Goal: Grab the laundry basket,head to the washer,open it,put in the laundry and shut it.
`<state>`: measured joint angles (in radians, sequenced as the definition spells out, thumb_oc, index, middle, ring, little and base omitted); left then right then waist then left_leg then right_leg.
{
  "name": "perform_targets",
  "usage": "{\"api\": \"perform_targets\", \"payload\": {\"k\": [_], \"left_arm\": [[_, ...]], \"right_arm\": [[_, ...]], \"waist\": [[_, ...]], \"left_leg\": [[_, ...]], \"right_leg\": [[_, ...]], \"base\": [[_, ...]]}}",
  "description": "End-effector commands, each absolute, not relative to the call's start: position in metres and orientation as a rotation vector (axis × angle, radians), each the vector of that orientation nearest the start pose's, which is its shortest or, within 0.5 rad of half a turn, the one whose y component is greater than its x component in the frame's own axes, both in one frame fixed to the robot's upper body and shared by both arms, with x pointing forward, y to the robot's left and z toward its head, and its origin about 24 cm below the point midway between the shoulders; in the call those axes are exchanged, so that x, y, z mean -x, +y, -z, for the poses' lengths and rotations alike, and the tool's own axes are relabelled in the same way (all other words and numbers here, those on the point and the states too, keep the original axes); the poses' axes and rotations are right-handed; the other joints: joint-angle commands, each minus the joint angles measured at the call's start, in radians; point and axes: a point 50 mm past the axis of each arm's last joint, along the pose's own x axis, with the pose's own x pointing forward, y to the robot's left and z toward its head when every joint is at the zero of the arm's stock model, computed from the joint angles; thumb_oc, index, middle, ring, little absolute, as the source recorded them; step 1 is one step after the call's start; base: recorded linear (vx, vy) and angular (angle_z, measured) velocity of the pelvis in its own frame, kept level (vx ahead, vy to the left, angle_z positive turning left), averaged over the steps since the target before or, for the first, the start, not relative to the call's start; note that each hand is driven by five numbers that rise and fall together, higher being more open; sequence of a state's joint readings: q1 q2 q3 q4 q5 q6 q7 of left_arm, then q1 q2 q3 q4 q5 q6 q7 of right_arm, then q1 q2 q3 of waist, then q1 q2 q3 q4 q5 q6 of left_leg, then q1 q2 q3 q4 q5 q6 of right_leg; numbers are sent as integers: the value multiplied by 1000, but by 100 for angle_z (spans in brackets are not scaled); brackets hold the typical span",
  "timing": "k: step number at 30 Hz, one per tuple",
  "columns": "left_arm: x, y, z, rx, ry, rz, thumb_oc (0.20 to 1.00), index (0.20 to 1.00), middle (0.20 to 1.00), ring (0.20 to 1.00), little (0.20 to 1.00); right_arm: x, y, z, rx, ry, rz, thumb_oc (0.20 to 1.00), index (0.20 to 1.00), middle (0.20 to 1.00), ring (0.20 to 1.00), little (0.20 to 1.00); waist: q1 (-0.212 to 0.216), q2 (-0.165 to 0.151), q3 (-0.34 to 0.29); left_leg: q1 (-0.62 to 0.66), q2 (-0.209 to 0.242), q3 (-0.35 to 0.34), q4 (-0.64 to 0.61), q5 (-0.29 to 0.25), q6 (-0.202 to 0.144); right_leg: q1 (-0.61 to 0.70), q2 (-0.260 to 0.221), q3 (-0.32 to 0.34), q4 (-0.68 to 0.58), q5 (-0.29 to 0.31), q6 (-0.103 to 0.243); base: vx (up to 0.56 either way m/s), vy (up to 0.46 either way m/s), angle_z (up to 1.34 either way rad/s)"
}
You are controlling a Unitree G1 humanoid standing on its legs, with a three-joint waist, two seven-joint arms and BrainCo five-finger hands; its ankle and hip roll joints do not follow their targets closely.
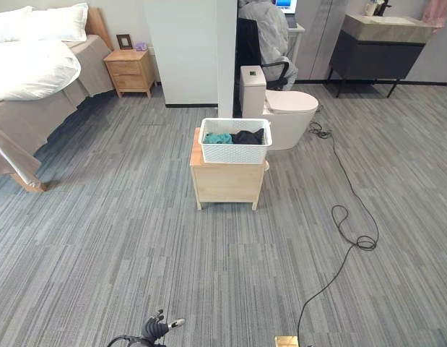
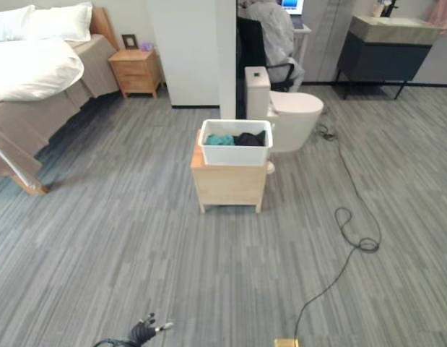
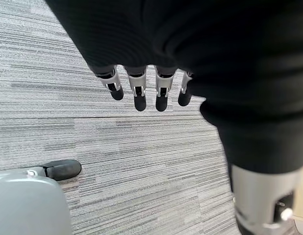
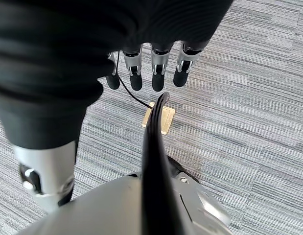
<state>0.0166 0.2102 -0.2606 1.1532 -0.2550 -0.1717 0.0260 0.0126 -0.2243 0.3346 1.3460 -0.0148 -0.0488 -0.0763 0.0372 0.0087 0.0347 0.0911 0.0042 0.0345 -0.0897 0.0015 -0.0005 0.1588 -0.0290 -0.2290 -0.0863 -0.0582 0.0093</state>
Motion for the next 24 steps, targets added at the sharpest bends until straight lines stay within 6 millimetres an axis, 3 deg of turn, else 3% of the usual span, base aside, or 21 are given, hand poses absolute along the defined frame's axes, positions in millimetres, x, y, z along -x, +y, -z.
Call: {"api": "perform_targets", "payload": {"k": [1,24], "left_arm": [[-131,193,152,-139,949,-1,1000,1000,1000,1000,1000],[-127,188,154,-130,971,21,1000,1000,1000,1000,1000]], "right_arm": [[-51,-244,167,533,1371,-60,1000,1000,1000,1000,1000],[-44,-253,166,518,1393,-10,1000,1000,1000,1000,1000]], "waist": [[14,2,-33],[8,20,-29]], "left_leg": [[-21,102,-50,2,-9,-90],[-19,108,-58,2,-6,-96]], "right_leg": [[-27,-124,7,-1,26,133],[-20,-118,7,-1,16,126]], "base": [[0,0,0],[0,-2,0]]}}
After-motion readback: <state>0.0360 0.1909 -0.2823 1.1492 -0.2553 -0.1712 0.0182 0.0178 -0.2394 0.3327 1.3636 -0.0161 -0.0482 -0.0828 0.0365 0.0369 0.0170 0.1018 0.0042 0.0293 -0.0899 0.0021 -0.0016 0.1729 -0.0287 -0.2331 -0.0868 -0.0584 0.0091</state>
